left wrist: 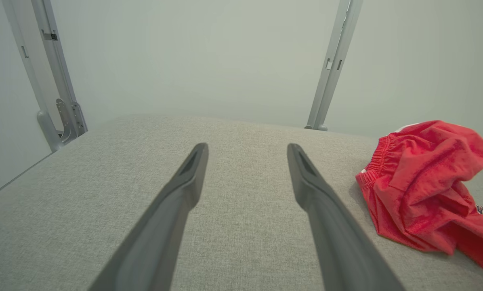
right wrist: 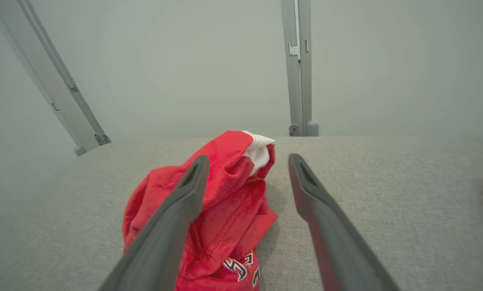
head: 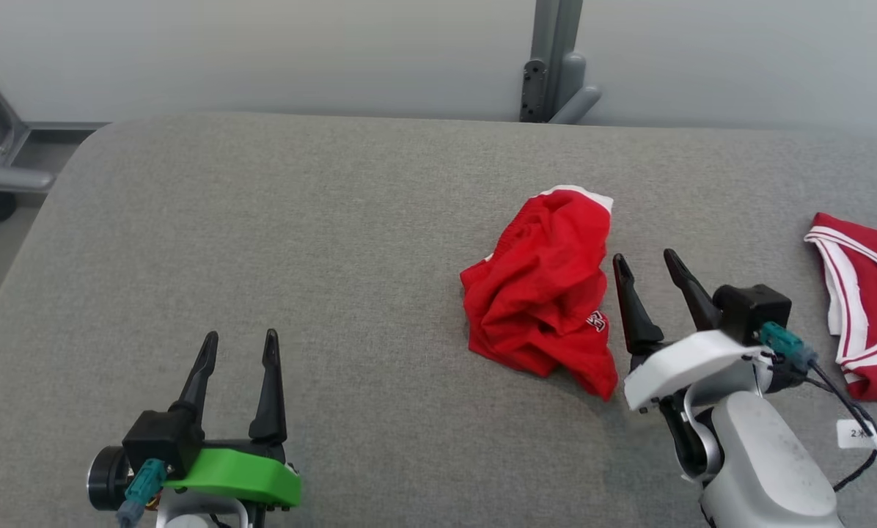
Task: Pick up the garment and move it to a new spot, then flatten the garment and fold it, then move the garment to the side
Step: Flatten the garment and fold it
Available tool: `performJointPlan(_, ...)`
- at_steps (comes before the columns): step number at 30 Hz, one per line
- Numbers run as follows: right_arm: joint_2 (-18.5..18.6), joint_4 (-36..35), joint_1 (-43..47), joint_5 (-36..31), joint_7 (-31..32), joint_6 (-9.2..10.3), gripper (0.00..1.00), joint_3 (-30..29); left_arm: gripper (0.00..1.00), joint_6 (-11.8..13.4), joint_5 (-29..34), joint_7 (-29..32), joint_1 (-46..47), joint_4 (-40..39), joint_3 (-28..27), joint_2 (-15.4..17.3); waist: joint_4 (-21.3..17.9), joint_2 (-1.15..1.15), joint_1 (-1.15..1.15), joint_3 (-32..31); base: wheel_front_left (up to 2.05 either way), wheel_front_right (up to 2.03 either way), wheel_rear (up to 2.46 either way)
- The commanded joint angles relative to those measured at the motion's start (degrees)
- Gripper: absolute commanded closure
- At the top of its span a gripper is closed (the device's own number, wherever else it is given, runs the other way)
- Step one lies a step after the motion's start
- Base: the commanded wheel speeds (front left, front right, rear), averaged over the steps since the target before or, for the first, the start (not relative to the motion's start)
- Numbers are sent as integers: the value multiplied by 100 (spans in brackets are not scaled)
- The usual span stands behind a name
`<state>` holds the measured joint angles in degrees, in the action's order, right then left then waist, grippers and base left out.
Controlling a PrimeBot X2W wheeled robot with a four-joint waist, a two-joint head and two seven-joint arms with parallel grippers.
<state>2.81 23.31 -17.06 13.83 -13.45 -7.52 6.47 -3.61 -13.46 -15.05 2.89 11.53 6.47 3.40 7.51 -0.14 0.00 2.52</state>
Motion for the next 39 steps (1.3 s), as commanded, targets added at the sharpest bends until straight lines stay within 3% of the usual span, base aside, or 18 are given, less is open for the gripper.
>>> performJointPlan(1, 17, 195, -161, 151, 1, 7, 0, 2, 0, -17, 52, -16, 108, -17, 6, -4, 239, 14, 0, 161, 0, 0, 0)
performJointPlan(9, 18, 1792, -1071, 942, 50, 7, 0, 161, 0, 17, 5, -15, 195, -30, 52, -35, 763, 14, 0, 369, 0, 0, 0)
performJointPlan(10, 18, 1959, -1181, 1015, 35, 7, 33, 188, 0, 17, 2, -16, 199, -31, 61, -38, 814, 14, 0, 391, 0, 0, 0)
performJointPlan(11, 17, 2112, -1287, 1029, 13, 7, 60, 221, 0, 22, -4, -16, 204, -31, 57, -39, 856, 14, 0, 405, 0, 0, 0)
performJointPlan(12, 17, 2259, -1383, 1015, -4, 7, 74, 230, 0, 26, -10, -16, 209, -35, 55, -40, 891, 14, 0, 416, 0, 0, 0)
performJointPlan(13, 20, 2390, -1470, 1000, -33, 7, 96, 219, 0, 33, -20, -15, 211, -37, 46, -41, 919, 14, 0, 420, 0, 0, 0)
performJointPlan(14, 19, 2587, -1673, 929, -74, 7, 100, 231, 0, 50, -27, -16, 202, -44, 29, -45, 945, 14, 0, 422, 0, 0, 0)
performJointPlan(20, 113, 2721, -2238, 656, -168, 7, 100, 121, 0, 82, -23, -16, 175, -33, 6, -50, 929, 14, 0, 355, 0, 0, 0)
performJointPlan(26, 122, 2273, -2692, 391, -175, 7, 100, 78, 0, 61, 5, -15, 92, -43, 40, -51, 855, 14, 0, 222, 0, 0, 0)
performJointPlan(34, 60, 1668, -2428, 499, -174, 7, 100, 757, 0, 55, 34, -16, -9, -2, 76, -50, 755, 14, 0, 40, 0, 0, 0)
performJointPlan(39, 36, 1315, -1644, 822, -174, 7, 100, 1718, 0, 36, 48, -16, -93, -4, 90, -50, 676, 14, 0, -21, 0, 0, 0)
